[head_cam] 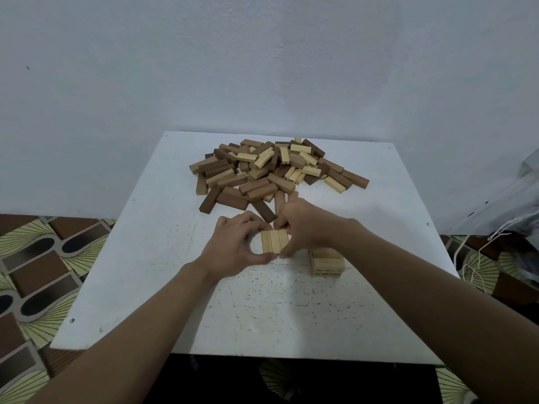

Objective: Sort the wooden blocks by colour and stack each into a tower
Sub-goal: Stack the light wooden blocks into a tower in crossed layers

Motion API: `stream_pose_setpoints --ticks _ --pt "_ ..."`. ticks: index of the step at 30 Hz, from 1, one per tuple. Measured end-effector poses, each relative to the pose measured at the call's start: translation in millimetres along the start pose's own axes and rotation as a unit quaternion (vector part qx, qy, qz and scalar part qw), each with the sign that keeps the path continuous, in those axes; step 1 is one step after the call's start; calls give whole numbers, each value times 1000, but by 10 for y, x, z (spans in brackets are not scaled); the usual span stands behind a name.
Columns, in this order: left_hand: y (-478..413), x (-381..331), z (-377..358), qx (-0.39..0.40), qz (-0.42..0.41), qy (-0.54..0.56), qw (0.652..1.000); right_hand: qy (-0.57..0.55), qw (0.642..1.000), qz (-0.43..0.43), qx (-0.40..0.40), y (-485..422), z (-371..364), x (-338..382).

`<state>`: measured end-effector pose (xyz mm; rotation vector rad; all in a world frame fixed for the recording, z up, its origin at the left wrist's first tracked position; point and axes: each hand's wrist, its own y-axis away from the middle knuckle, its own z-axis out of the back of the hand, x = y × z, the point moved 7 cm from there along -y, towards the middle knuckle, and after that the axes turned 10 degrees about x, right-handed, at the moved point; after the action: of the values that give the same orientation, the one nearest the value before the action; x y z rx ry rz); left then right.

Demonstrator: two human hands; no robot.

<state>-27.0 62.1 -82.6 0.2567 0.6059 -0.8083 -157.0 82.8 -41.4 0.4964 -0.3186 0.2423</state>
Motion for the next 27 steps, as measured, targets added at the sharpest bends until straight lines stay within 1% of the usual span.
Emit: stream_pose_setpoints --ticks 3,6,9,13,16,22,27 --pt "-18 -11 -8 17 -1 27 999 1 1000 3 -1 -1 -3 -6" --pt "-26 -76 22 38 -3 25 999 5 1000 17 -23 61 25 6" --pt "-55 -178 153 32 -21 25 999 -6 998 38 -52 188 146 19" --pt "-134 -442 385 22 -64 -13 998 -46 992 57 -104 467 397 -16" --pt "-205 -677 473 22 -90 -52 994 -76 988 53 -125 696 524 -81" --pt "-290 -1003 304 47 -108 -73 990 -71 991 5 -111 1015 520 -275" --pt "-341 -1071 120 75 -97 -68 990 -56 993 -20 -98 1116 418 -387"
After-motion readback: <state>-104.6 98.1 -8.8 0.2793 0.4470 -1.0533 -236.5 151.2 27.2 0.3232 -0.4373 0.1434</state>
